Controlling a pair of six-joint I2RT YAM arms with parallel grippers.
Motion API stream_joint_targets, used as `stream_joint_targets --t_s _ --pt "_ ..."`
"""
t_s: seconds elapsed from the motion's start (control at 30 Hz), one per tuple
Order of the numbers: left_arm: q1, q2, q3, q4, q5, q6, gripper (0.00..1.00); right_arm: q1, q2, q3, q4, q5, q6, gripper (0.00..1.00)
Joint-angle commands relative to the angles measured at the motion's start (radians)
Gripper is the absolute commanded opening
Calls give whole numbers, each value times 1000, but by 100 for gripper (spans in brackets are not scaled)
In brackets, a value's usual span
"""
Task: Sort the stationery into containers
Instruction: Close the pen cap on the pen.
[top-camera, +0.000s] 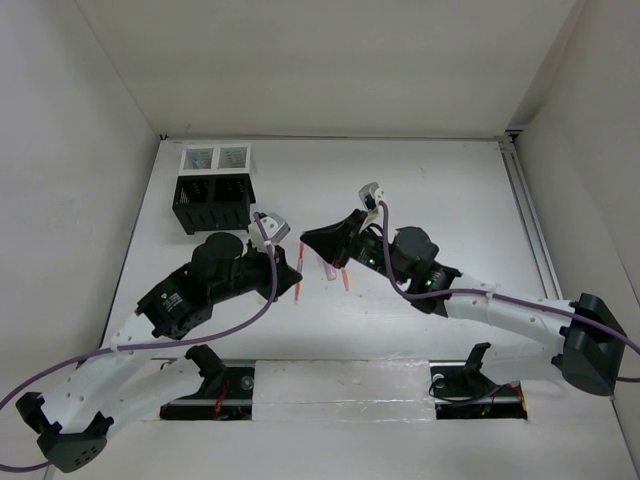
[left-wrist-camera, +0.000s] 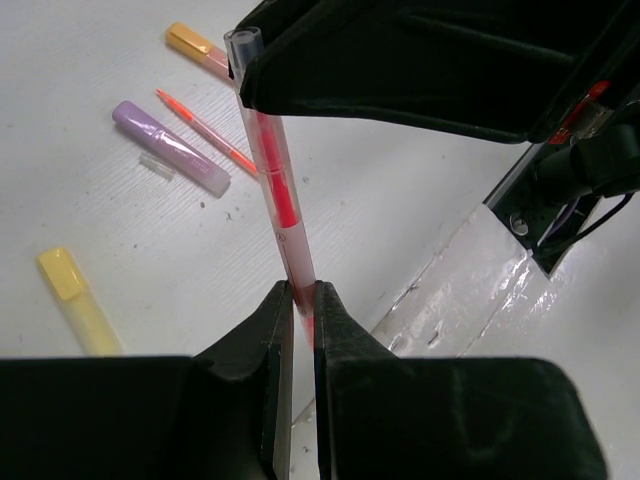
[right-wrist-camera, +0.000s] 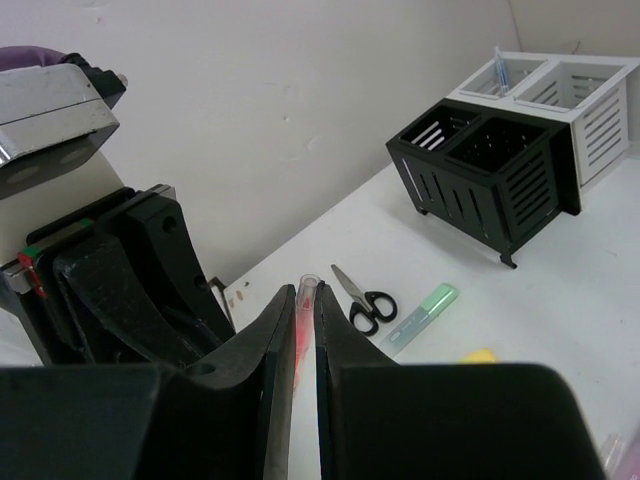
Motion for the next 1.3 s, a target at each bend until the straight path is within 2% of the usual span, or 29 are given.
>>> stream_joint_targets --t_s 0.0,0.67,1.27 --pt "4 -18 67 226 -18 24 0 10 46 -6 -219 -98 -85 0" --pt "4 9 77 217 -19 33 0 10 26 30 -415 -95 -197 0" --pt "4 0 77 208 -10 33 0 10 58 40 -415 -150 -206 0"
